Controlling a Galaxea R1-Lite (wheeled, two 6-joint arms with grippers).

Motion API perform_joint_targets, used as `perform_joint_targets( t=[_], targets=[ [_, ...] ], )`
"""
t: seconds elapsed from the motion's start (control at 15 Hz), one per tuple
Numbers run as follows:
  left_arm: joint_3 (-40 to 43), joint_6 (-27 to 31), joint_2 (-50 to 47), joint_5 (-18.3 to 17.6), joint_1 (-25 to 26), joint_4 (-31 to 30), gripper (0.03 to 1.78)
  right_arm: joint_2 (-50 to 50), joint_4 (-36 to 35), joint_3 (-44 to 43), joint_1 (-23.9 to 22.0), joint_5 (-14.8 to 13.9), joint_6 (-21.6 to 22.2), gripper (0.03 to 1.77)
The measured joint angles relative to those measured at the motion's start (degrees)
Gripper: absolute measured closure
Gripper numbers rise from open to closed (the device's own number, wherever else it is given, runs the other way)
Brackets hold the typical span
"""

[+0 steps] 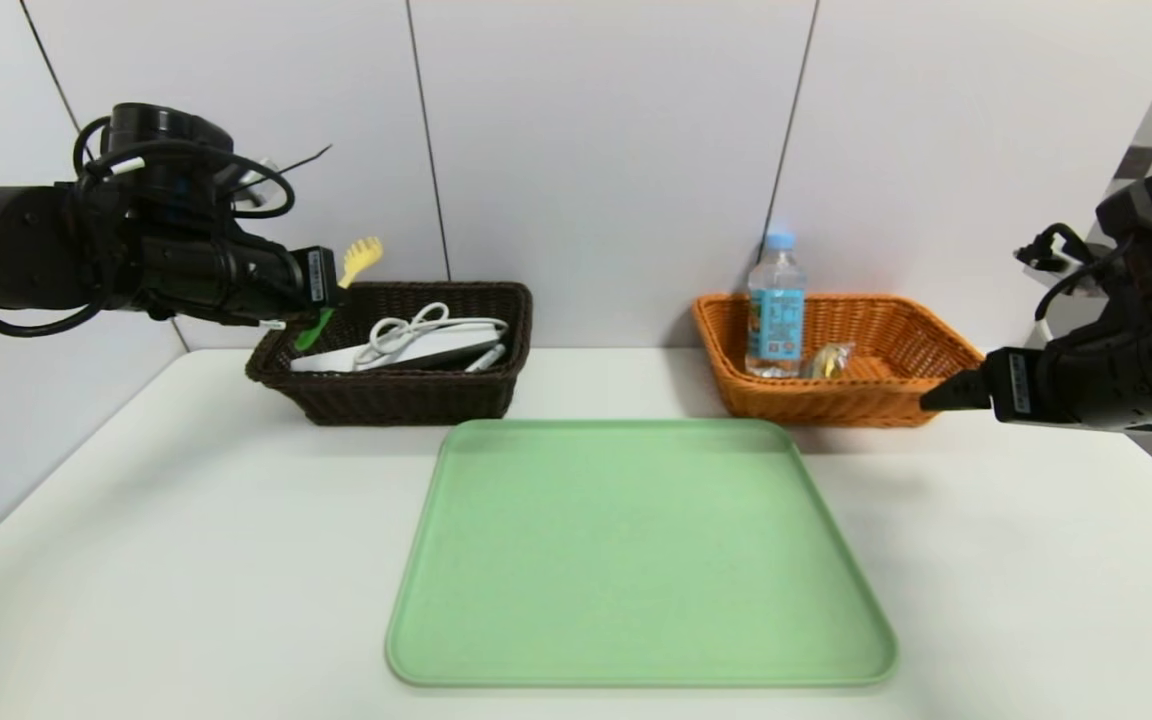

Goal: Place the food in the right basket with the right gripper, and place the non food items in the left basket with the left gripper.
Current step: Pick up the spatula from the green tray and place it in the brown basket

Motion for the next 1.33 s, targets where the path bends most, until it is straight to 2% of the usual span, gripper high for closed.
perform_joint_targets(
  t=[1.27, 1.33],
  targets=[
    [-4.0, 0.1, 7.8, -0.1, 2.4, -0.1, 1.66, -0.6, 0.2, 0.4, 0.6, -0.5, 0.0, 0.1],
    [-4.0, 0.1, 7.9, 0.0, 2.4, -0.1, 1.6, -0.7, 0.2, 0.4, 0.6, -0.5, 0.0, 0.1]
  ],
)
